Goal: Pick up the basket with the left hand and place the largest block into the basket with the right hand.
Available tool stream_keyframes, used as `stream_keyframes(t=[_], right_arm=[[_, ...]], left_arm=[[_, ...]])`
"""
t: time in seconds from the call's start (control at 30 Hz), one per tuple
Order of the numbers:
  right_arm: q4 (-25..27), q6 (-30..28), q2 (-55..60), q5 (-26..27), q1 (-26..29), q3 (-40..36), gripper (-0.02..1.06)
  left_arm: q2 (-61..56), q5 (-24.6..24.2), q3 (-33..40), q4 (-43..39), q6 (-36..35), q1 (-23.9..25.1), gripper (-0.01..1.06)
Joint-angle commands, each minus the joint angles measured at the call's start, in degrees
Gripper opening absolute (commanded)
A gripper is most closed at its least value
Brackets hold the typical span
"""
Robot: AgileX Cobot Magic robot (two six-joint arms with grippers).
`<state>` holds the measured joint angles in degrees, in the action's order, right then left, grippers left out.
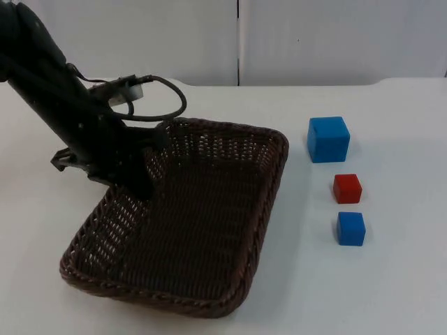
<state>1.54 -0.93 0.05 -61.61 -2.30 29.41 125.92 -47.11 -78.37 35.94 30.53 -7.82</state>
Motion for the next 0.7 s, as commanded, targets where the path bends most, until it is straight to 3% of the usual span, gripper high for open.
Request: stream_keyframes(t=[0.0,0.23,0.53,0.67], right_arm=[[-0.1,0.1,-0.1,-0.2,-0.2,0.1,1.05],[-0.1,0.1,-0.1,-0.2,-0.2,0.1,1.05],[-0.1,0.1,-0.1,-0.2,-0.2,0.1,1.05],[-0.1,0.1,-0.1,-0.2,-0.2,0.1,1.05]], left_arm=[[-1.0,-0.2,-0.2,2.5,-1.0,-0.2,0.00],[-7.4,-0.8,-0.2,2.6,-7.9,-0.2,0.00],[-16.3,-5.5,0.4,2.4,-11.1,-0.2,0.00],[-20.5,-4.2,4.1,3.2,-11.5,-0.2,0.00]])
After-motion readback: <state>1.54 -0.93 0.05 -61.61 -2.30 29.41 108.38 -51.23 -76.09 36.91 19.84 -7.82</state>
